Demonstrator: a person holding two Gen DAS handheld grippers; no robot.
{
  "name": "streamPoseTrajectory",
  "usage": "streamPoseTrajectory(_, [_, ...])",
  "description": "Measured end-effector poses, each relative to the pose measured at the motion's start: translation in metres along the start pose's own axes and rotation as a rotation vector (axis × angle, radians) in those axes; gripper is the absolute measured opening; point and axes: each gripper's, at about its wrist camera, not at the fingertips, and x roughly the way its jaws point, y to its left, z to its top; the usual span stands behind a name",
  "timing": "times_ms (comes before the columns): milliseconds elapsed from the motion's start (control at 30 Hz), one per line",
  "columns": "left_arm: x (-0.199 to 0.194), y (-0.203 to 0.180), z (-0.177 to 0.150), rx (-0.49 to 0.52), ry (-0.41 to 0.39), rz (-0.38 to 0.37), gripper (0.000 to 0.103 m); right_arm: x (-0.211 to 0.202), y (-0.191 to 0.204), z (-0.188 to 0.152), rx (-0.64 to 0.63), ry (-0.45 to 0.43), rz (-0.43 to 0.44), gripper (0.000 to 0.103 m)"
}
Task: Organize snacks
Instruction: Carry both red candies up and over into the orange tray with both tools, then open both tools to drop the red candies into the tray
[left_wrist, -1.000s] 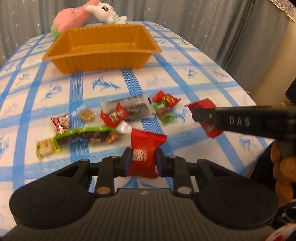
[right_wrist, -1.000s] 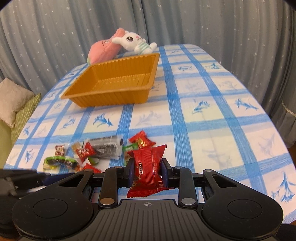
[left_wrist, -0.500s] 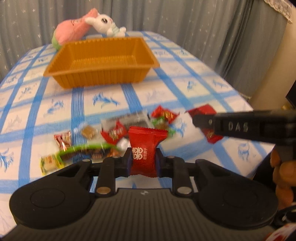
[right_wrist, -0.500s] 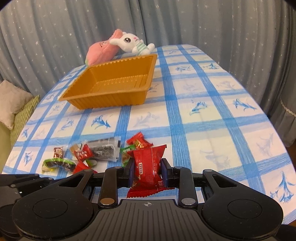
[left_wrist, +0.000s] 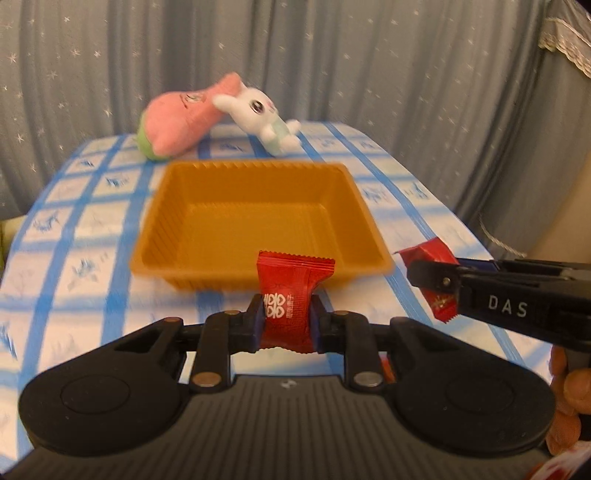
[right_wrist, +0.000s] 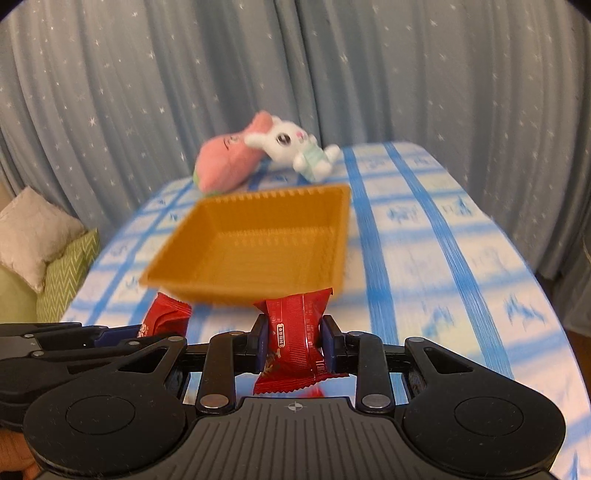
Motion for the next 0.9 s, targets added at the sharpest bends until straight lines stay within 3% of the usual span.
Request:
streamPoseTrajectory(233, [0.041, 0.034, 0.036, -0.024, -0.009, 0.040, 0.022, 0.058, 0.001, 0.037, 0.009, 0.019, 0.006, 0.030])
streamPoseTrajectory(467, [0.080, 0.051, 0.050, -0.017, 0.015, 0.063, 0.022, 0.109, -0.002, 0.050, 0.010, 0.066, -0.011, 0.030])
streamPoseTrajectory(800, [0.107, 0.053, 0.051, -0.013, 0.038, 0.054, 0.022, 0.133, -0.008, 0.050, 0.017, 0.097, -0.023, 0.030])
streamPoseTrajectory(900, [0.110, 0.052, 0.050, -0.018, 0.036, 0.069, 0.027, 0.136, -0.011, 0.048, 0.019, 0.102, -0.026, 0.030])
